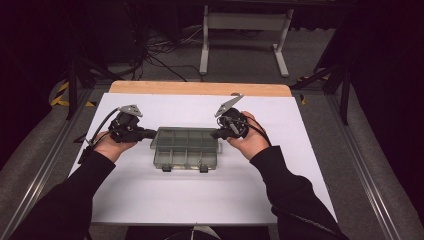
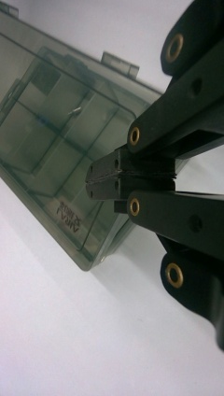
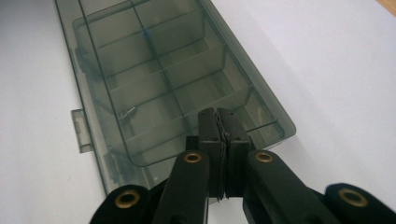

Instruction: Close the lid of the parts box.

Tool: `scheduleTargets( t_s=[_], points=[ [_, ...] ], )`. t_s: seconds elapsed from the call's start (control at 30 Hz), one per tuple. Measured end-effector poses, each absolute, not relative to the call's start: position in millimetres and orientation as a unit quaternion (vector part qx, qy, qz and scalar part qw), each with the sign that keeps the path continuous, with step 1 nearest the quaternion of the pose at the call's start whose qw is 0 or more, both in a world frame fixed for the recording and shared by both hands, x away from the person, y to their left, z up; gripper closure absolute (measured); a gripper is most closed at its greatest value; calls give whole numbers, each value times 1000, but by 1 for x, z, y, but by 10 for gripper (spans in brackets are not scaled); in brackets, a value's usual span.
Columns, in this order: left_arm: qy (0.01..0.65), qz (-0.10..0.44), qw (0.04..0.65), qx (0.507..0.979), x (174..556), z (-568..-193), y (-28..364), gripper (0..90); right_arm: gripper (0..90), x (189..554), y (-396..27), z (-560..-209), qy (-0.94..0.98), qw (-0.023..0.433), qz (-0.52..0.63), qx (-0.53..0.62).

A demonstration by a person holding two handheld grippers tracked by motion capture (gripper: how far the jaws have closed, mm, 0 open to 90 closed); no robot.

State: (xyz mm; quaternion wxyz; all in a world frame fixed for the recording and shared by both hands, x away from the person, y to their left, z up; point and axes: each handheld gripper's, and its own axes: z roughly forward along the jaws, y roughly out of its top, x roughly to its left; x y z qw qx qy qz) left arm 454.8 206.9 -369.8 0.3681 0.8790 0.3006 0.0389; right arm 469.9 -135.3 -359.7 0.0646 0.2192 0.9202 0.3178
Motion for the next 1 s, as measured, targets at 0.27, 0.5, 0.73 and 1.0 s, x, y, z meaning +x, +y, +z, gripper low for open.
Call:
scheduleTargets(
  t_s=[0.27, 0.5, 0.73, 1.0],
  points=[
    [279, 18, 352, 893, 449, -371, 202, 895, 900, 462, -136, -361, 922, 50, 314, 220],
    [270, 5, 338, 902, 446, -373, 199, 895, 900, 454, -135, -363, 925, 39, 306, 222],
    [265, -1, 323, 909, 444, -376, 195, 895, 900, 449, -133, -366, 931, 31, 291, 220],
    [258, -7, 304, 917, 439, -382, 190, 895, 900, 443, -128, -373, 938, 18, 273, 213]
  ],
)
